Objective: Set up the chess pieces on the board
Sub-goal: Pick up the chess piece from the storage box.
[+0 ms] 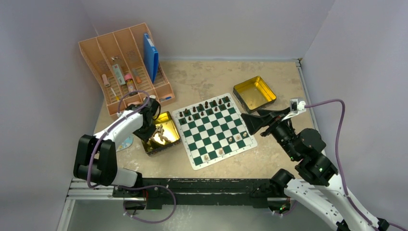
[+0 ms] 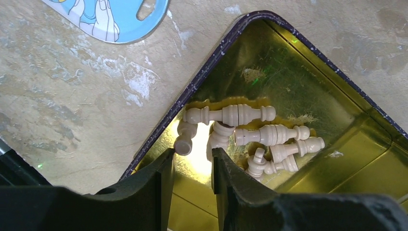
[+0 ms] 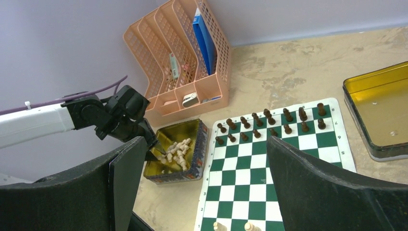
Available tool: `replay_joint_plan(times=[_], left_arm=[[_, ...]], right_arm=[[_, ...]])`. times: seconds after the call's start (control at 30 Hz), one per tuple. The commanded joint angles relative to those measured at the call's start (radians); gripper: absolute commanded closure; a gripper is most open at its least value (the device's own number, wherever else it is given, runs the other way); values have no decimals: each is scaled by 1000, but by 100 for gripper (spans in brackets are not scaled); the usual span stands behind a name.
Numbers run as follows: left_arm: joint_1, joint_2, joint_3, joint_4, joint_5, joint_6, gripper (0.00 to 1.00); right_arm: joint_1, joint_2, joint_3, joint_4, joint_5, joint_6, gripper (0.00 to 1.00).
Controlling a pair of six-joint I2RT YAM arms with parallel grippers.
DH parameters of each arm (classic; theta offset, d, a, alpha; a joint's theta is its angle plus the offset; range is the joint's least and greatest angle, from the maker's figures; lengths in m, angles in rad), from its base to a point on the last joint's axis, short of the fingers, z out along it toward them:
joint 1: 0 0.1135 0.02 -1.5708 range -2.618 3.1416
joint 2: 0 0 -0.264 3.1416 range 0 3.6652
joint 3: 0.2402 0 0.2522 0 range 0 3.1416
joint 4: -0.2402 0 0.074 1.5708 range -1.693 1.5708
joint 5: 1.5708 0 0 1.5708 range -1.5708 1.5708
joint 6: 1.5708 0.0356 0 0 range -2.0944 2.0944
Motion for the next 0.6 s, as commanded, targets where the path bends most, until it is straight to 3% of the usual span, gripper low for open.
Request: replay_joint_plan(times=[0.0,0.57], left_arm=[[8,19,-6,27,8,6,68],[8,30,10,13,-41,23,72]], right_arm=[[2,-4,7,45,-12,11,4],[3,23,-4,79,-9,-2,4]])
